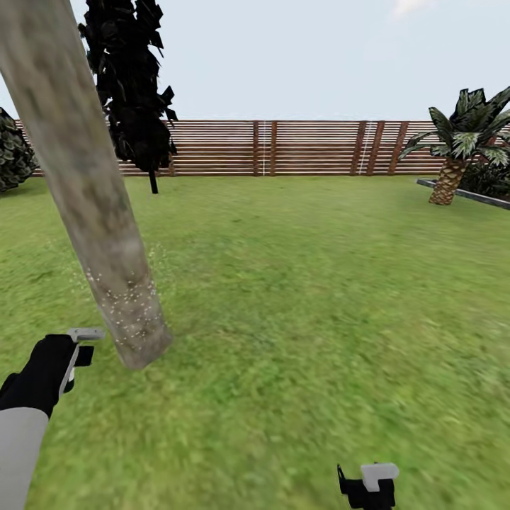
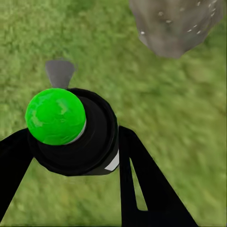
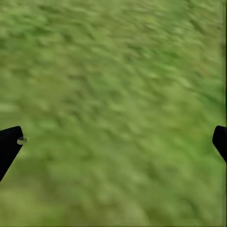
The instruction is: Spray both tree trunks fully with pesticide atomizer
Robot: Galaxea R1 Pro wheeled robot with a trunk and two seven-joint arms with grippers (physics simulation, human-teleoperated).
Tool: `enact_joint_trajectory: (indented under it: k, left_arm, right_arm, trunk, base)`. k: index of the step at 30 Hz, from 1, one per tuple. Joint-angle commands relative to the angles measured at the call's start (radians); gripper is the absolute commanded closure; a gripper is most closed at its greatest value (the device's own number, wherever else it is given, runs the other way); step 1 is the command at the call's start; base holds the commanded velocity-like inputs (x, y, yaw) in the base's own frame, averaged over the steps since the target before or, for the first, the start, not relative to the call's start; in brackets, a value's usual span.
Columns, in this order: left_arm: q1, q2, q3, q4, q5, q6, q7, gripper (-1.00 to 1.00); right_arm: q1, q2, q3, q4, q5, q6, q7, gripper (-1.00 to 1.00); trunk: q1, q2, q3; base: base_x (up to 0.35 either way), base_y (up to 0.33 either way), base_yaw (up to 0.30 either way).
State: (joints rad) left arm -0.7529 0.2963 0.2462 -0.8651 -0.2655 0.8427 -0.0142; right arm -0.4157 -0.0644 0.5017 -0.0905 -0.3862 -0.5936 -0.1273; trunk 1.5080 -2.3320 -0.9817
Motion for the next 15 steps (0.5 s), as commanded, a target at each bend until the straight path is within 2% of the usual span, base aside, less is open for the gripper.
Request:
enact_joint_trajectory:
  k: [1, 3, 6, 11, 15]
  left_arm:
    - [0.011, 0.007, 0.0, 0.002, 0.006, 0.0, 0.001, 1.0]
    - [0.027, 0.005, -0.001, 0.007, 0.009, -0.008, 0.001, 1.0]
    - [0.033, -0.005, -0.003, 0.04, 0.014, -0.068, 0.003, 1.0]
    - [0.033, -0.033, -0.002, 0.048, 0.018, -0.084, 0.003, 1.0]
    - [0.035, -0.042, -0.002, 0.047, 0.02, -0.088, 0.0, 1.0]
  right_arm:
    - [0.0, 0.0, 0.0, 0.0, 0.0, 0.0, 0.0, -1.0]
    - [0.0, 0.0, 0.0, 0.0, 0.0, 0.0, 0.0, -1.0]
    - [0.0, 0.0, 0.0, 0.0, 0.0, 0.0, 0.0, -1.0]
    - [0.0, 0.0, 0.0, 0.0, 0.0, 0.0, 0.0, -1.0]
    - [0.0, 0.0, 0.0, 0.0, 0.0, 0.0, 0.0, -1.0]
  trunk:
    - [0.0, 0.0, 0.0]
    - [0.0, 0.0, 0.0]
    - [0.0, 0.0, 0.0]
    - [0.0, 0.0, 0.0]
    - [0.0, 0.0, 0.0]
  base:
    - [0.183, -0.19, 0.052]
    - [0.183, -0.161, 0.177]
    - [0.123, -0.083, 0.253]
    - [0.012, -0.007, 0.262]
    - [-0.097, -0.069, 0.061]
